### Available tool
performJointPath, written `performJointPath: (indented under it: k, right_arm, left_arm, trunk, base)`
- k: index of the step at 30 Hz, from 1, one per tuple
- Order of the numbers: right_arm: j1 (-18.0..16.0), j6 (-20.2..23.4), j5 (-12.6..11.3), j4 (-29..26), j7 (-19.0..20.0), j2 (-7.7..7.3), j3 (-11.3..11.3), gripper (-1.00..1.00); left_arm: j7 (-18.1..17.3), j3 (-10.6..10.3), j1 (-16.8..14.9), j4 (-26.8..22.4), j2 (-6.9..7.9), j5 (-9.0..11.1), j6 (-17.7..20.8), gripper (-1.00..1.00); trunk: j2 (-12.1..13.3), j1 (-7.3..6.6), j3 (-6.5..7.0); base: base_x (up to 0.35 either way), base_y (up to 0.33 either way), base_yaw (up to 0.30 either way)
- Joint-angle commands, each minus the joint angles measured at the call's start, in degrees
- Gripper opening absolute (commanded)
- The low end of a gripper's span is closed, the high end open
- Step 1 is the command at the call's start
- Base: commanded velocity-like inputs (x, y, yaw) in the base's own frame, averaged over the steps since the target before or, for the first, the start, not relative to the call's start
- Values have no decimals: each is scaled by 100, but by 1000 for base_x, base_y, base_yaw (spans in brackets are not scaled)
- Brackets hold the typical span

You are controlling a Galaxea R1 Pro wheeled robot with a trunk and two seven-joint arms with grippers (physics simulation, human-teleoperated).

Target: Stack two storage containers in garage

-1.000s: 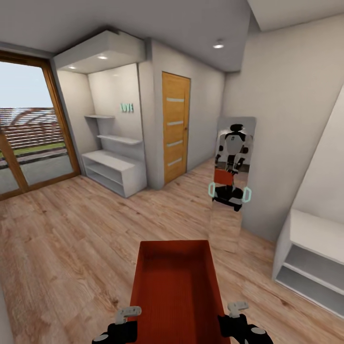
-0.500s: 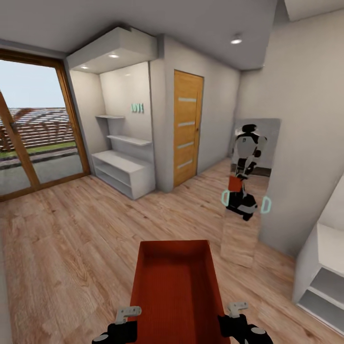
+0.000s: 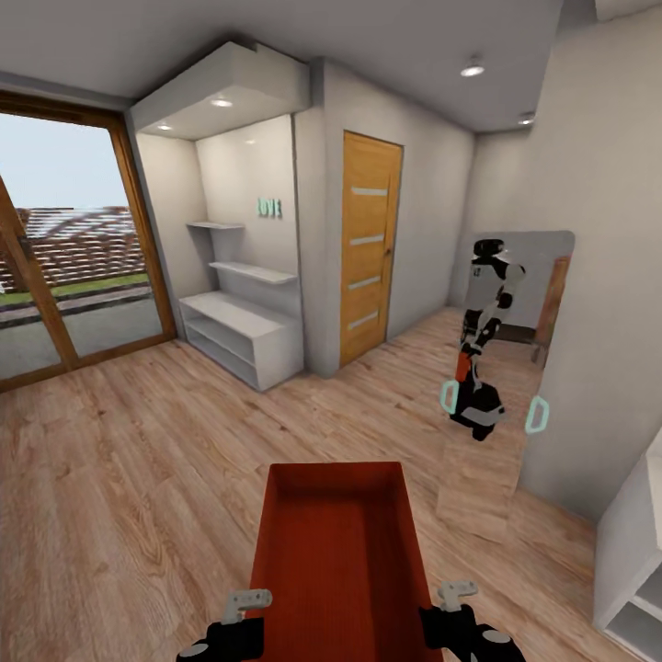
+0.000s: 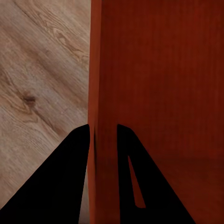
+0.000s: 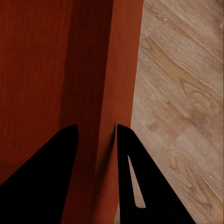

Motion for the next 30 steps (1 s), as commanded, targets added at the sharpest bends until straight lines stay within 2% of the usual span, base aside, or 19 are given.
performJointPath:
  k: [1, 8, 17, 30]
  right_arm:
    - [4, 34, 37, 1, 248, 18, -8, -100]
    - [4, 34, 37, 0, 248, 18, -7, -100]
    - [4, 34, 37, 0, 248, 18, -11, -100]
    - [4, 32, 37, 0, 248, 18, -7, -100]
  left_arm:
    - [95, 50, -7, -22, -4, -55, -169, -100]
    - [95, 50, -7, -22, -3, -55, -169, -100]
    - [95, 50, -7, -22, -3, -55, -169, -100]
    - [95, 50, -7, -22, -3, -55, -169, -100]
  trunk:
    - [-13, 7, -14]
    - [-13, 7, -14]
    - [-13, 7, -14]
    - [-13, 7, -14]
  base:
    - [330, 0, 0]
    - [330, 0, 16]
    - [330, 0, 151]
    - [330, 0, 7]
